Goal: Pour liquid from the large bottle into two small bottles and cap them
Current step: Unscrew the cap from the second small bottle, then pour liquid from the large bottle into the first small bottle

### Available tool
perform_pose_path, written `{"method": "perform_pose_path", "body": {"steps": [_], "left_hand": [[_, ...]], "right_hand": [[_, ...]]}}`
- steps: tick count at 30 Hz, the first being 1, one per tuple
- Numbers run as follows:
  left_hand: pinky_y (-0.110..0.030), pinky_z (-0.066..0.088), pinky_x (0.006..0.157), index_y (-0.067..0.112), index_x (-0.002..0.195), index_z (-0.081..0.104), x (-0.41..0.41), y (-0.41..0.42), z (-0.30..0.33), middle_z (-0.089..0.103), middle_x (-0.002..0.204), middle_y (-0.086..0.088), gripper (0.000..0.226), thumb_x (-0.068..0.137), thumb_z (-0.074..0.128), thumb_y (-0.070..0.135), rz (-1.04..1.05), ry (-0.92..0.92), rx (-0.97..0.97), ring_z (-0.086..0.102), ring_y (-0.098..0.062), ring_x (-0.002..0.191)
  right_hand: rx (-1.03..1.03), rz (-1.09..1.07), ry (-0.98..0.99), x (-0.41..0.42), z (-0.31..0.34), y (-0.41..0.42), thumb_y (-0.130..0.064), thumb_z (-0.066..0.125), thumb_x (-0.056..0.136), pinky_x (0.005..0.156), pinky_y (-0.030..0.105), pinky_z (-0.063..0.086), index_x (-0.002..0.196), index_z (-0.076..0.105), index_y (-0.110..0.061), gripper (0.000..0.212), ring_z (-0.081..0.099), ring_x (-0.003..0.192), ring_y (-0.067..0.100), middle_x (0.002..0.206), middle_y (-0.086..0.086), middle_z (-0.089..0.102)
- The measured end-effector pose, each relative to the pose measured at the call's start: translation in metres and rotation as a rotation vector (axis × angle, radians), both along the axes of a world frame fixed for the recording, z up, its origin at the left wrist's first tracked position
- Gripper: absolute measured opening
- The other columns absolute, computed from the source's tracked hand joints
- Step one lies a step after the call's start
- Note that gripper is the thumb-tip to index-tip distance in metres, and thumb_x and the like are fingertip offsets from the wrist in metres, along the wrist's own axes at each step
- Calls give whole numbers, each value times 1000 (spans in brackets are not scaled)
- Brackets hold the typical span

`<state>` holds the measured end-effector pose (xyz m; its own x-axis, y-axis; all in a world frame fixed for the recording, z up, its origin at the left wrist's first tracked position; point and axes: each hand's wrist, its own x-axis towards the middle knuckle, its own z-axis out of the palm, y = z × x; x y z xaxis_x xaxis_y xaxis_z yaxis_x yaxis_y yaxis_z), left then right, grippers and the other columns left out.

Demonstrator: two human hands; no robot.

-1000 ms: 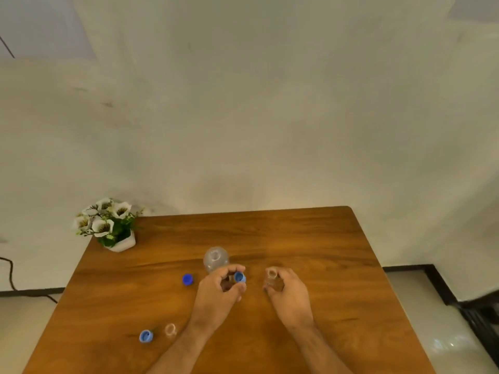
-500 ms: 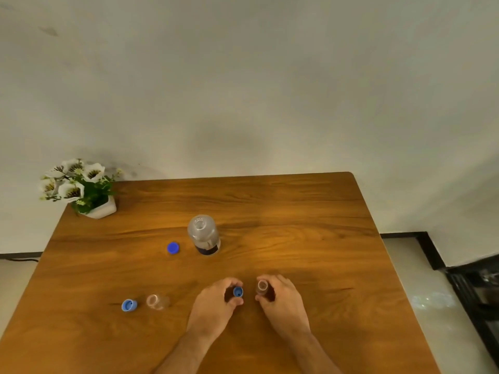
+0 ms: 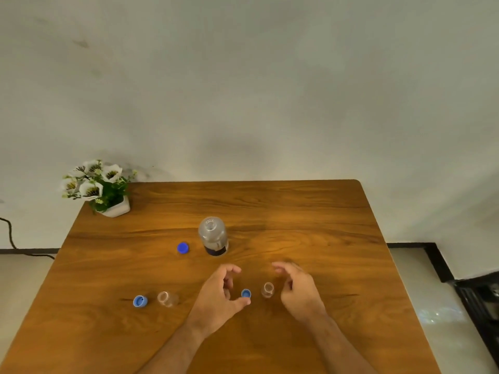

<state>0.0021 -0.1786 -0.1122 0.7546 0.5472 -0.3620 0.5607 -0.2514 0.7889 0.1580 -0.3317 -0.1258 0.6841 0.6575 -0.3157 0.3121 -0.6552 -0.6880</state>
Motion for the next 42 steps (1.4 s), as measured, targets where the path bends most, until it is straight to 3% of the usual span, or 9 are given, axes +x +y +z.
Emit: {"method": "perform_pose_path", "body": {"steps": [3,8,14,21,25,30,34,38,42], "left_hand": [[-15,47,59,46,108,53,-1,13,19,57,86,4,52,70,86,30,37,-127,25,50,0,63],[-17,48,60,42,102,59,-17,33,45,60,77,6,37,75,83,32,141,-251,159,56,-4,68],[-19,52,74,48,112,49,-73,59,55,54,100,20,69,53,76,72,245,-50,298,56,1,89],[-34,40,109,33,141,45,-103,81,36,44,128,19,96,57,86,55,246,99,265,32,-4,124],[-23,32,109,35,141,47,-109,88,20,44,128,20,89,63,83,55,127,151,261,27,0,122],[-28,33,112,39,138,50,-111,99,5,46,133,20,79,67,81,53,74,194,233,28,-3,131],[-19,32,102,40,126,62,-113,103,-5,55,117,27,53,76,77,45,33,180,222,36,0,126],[-28,30,111,40,124,62,-115,105,0,53,138,17,42,84,71,46,41,168,192,33,-2,138],[-32,35,113,42,115,62,-110,110,24,54,139,14,27,89,68,42,105,52,166,31,-1,140]], "right_hand": [[105,-79,-79,9,24,22,11,51,80,76,3,43,122,64,-29,59,59,92,-2,112,-13,62],[258,-81,-62,1,56,77,-16,73,84,66,16,53,126,58,-34,48,60,81,4,113,-17,59],[269,-72,121,-29,52,133,-37,87,69,105,36,42,147,31,-38,97,42,133,12,148,-11,41],[284,-125,156,-40,34,163,-27,94,60,108,37,43,150,25,-34,114,42,136,18,151,-4,41],[256,-145,134,-44,28,170,-24,93,61,104,36,48,148,33,-33,106,53,126,16,140,-3,54],[262,-190,135,-49,24,171,-22,93,62,89,18,46,145,36,-32,102,57,112,8,129,-7,59],[258,-200,118,-52,21,171,-20,93,64,96,26,48,142,41,-24,94,59,115,13,127,-5,62],[264,-218,94,-54,22,172,-23,91,67,94,27,49,138,47,-20,84,61,112,14,124,-3,65],[291,-236,116,-55,32,168,-25,91,66,78,10,43,137,48,-24,84,59,101,6,120,-5,64]]}}
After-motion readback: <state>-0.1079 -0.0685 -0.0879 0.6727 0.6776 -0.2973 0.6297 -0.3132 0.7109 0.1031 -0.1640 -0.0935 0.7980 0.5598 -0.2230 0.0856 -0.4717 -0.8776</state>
